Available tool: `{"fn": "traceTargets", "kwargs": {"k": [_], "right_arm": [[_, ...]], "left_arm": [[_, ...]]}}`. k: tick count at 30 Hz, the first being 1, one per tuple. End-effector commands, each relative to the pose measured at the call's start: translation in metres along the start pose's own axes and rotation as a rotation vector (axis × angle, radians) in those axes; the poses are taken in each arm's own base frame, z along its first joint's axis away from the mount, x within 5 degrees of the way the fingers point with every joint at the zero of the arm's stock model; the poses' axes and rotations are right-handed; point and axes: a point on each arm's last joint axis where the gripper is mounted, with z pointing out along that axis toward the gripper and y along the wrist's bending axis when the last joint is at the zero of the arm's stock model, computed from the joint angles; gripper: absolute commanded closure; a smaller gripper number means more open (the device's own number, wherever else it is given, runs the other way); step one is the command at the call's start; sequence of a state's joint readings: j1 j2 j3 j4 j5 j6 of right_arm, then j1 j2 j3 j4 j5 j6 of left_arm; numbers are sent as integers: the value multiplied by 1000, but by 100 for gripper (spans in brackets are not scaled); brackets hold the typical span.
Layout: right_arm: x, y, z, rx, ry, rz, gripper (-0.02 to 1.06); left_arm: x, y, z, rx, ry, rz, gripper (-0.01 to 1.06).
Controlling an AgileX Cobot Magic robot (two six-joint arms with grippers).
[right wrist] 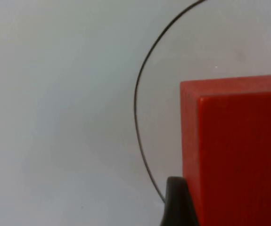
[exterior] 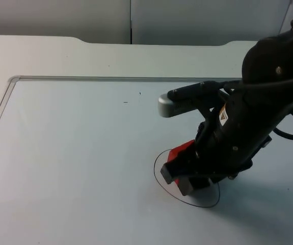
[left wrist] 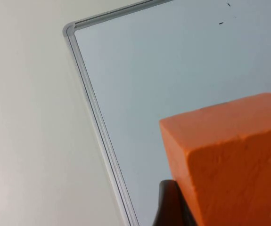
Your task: Pick up one cube with the left hand and another cube with the right hand. First place the cube in the right hand at the target position, then stack the cube in the left hand on top.
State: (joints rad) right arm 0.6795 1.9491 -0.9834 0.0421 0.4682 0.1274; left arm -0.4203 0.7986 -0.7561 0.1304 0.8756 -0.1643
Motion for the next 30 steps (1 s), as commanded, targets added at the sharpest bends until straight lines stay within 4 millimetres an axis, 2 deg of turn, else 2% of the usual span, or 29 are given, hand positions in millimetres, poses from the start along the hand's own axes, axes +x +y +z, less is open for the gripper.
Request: {"fn": "traceTargets", "kwargs": {"k": [1, 9, 12, 14, 16, 17, 19, 22, 30], "right_arm": [[3, 1, 9, -4, 24, 17, 105], [4, 1, 9, -3, 36, 17, 105], [4, 1, 9, -3, 34, 17, 102], [3, 1, 6, -5, 26, 18, 89], [1, 2, 0, -16, 7, 32, 67], [1, 2, 0, -16, 7, 32, 67], [-1, 3, -8, -20, -17, 31, 47], [-4, 4, -22, -29, -60, 32, 25], [-7, 5, -49, -42, -122, 29, 24]], "left_arm": [[-1, -1, -2, 10, -21, -1, 84], [-1, -1, -2, 10, -21, -1, 84], [-1, -1, -2, 10, -21, -1, 84], [-1, -1, -2, 10, -21, -1, 84], [-1, -1, -2, 10, -21, -1, 84], [-1, -1, -2, 10, -21, -1, 84], [-1, -1, -2, 10, -21, -1, 84], [-1, -1, -2, 10, -21, -1, 84], [-1, -1, -2, 10, -21, 3, 84]]}}
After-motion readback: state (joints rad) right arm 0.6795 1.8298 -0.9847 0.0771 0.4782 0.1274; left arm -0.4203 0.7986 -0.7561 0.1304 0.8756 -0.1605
